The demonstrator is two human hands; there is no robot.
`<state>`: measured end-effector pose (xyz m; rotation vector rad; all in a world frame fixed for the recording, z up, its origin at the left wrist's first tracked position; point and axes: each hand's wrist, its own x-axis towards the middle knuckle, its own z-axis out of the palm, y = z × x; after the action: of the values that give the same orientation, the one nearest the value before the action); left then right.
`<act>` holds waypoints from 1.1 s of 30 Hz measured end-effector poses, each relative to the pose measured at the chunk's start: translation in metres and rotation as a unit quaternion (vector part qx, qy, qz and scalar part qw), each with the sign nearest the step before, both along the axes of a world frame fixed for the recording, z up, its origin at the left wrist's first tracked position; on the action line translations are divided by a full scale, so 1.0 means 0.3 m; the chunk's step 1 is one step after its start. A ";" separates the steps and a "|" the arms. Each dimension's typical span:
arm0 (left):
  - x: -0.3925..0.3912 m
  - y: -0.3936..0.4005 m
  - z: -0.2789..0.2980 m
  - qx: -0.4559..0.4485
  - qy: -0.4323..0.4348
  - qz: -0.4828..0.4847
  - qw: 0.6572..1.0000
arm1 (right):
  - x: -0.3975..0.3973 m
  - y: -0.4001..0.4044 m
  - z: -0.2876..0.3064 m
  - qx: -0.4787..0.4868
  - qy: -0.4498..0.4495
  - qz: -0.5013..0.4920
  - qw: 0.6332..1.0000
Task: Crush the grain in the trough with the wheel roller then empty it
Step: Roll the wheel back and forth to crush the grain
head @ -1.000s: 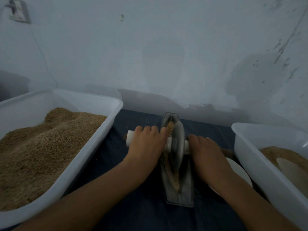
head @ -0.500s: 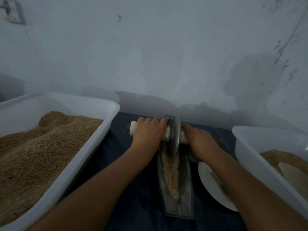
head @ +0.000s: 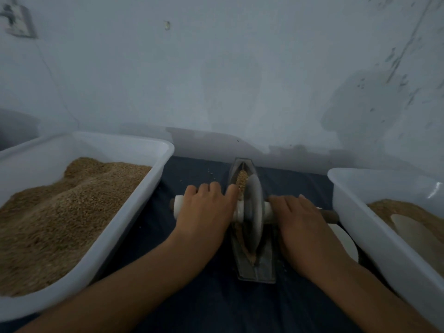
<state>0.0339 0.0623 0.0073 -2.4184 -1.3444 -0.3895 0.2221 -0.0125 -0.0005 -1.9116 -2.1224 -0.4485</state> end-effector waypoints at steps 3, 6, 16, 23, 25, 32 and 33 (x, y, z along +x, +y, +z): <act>0.004 0.002 -0.007 0.007 0.004 0.002 1.000 | 0.001 0.014 -0.010 0.017 -0.003 0.000 1.000; 0.019 0.062 -0.014 -0.001 0.004 0.002 1.000 | 0.016 0.089 -0.018 0.018 -0.022 0.002 1.000; 0.119 0.302 -0.008 0.023 -0.020 0.009 0.999 | 0.105 0.385 0.035 -0.095 -0.043 -0.029 0.994; 0.101 0.309 -0.029 0.023 -0.041 0.016 0.999 | 0.104 0.420 0.038 -0.058 -0.071 -0.013 0.996; 0.089 0.281 -0.041 0.026 -0.040 0.018 0.999 | 0.096 0.392 0.030 -0.042 -0.089 -0.011 0.995; 0.062 0.140 -0.014 0.003 -0.010 0.011 1.000 | 0.054 0.186 -0.009 -0.013 -0.027 0.017 0.999; 0.055 0.115 -0.010 -0.003 -0.005 0.007 1.000 | 0.048 0.148 -0.018 -0.010 -0.028 0.017 0.999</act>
<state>0.0504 0.0967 0.0043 -2.4128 -1.3673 -0.3949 0.2365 0.0319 -0.0060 -1.8926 -2.1979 -0.4812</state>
